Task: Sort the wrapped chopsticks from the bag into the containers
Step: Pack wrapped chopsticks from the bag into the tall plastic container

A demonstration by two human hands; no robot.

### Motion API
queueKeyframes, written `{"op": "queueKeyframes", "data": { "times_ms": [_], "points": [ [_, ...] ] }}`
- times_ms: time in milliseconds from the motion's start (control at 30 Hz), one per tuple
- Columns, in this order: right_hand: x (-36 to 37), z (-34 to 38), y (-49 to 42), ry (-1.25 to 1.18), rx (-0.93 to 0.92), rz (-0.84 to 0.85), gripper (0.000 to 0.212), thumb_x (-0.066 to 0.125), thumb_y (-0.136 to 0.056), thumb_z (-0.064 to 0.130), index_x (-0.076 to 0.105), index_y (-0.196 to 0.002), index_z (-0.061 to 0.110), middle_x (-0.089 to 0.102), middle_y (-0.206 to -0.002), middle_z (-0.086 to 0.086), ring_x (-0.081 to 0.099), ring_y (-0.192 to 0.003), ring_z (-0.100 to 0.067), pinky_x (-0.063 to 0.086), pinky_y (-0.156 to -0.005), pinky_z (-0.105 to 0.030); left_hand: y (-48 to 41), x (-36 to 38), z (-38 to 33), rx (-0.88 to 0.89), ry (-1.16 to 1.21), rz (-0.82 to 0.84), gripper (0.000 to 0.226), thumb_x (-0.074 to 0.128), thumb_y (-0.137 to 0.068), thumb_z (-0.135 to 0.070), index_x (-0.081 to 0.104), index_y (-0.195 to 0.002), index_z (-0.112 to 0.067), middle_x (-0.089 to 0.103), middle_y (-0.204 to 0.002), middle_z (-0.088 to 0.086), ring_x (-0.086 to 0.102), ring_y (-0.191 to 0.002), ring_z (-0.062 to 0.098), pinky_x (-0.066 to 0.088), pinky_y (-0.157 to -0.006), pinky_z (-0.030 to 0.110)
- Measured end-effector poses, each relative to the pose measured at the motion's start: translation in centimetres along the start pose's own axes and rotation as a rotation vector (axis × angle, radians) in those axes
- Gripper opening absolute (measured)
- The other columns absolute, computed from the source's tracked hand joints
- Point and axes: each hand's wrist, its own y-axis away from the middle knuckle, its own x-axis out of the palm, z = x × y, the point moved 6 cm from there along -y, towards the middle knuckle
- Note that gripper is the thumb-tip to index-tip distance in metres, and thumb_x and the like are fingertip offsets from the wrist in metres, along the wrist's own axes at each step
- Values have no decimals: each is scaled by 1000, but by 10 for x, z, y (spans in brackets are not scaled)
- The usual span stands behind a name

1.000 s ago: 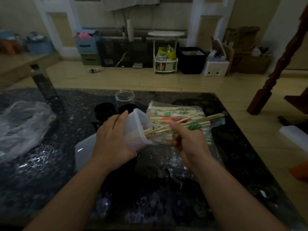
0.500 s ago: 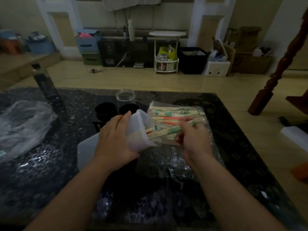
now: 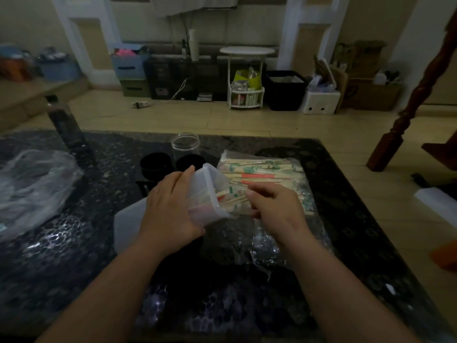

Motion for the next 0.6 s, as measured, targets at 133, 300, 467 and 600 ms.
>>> {"op": "queueKeyframes", "data": {
  "times_ms": [133,300,467,600],
  "points": [
    [5,7,3,89,-53,116,22,67,-90,11,74,-81,30,73,-82,6,67,-82,-13,57,-85,-43,0,0,2,-2,-4,7,131,92,-51,-39,13,-155,-26,26,-148,2,25,-136,24,24,-110,40],
    [-4,2,-3,171,-37,66,22,65,-90,14,70,-76,30,70,-82,5,67,-85,-20,56,-85,-49,-1,-1,3,-16,-2,-10,132,93,-49,-39,15,-154,-25,28,-148,2,28,-135,25,26,-109,42],
    [-22,-8,-8,373,3,84,14,63,-89,16,68,-77,21,69,-79,1,66,-82,-24,56,-81,-47,0,-3,5,-39,21,-37,132,94,-49,-37,15,-154,-26,28,-148,1,26,-134,22,24,-109,39],
    [-26,-10,-7,628,-24,158,18,62,-89,18,63,-72,23,66,-76,4,63,-79,-19,51,-73,-31,-1,-4,6,-57,33,-46,132,94,-49,-36,15,-154,-27,28,-147,1,27,-133,23,26,-108,40]
  ]
}}
